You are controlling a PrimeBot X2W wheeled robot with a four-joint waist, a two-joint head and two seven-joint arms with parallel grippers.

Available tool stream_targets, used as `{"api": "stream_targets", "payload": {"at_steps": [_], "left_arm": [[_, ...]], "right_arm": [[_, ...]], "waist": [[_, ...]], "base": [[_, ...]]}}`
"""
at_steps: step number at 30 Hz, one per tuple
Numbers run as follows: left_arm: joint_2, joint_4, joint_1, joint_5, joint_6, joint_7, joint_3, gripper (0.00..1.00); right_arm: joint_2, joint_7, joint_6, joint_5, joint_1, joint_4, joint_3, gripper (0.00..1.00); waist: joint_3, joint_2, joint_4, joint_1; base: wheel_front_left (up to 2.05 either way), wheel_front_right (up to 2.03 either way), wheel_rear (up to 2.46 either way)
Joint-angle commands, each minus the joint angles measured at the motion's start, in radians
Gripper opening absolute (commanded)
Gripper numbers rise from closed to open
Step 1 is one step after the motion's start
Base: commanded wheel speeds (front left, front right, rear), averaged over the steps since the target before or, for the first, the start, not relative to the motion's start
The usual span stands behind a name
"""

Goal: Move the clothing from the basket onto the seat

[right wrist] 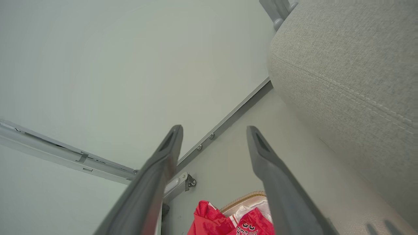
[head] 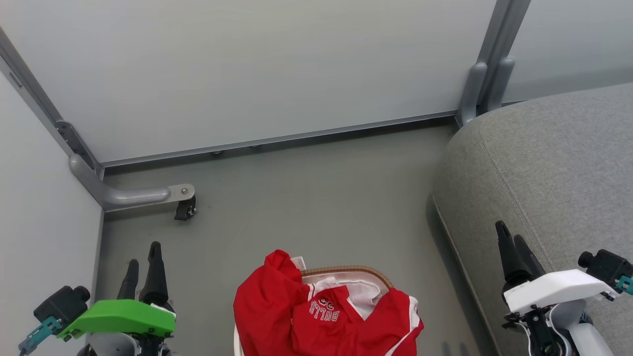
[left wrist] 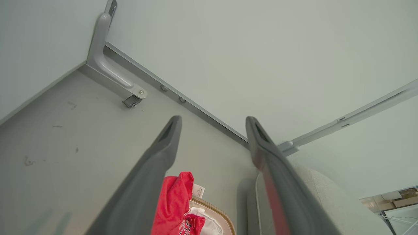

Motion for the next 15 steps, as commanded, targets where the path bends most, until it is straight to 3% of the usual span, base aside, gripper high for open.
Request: {"api": "stream_targets", "payload": {"at_steps": [1, 15], "left_arm": [[0.014, -0.005, -0.031, 0.04, 0.003, -0.01, -0.007, 1.0], [0.028, 0.01, -0.037, 0.24, 0.024, -0.054, -0.065, 1.0]], "right_arm": [[-0.012, -0.011, 0.0, -0.043, -0.028, -0.004, 0.006, 1.0], [-0.012, -0.055, 0.0, -0.236, -0.039, 0.011, 0.044, 1.0]], "waist": [[0.001, 0.0, 0.0, 0.0], [0.006, 0.0, -0.001, 0.0]], "base": [[0.0, 0.0, 0.0], [0.0, 0.0, 0.0]]}}
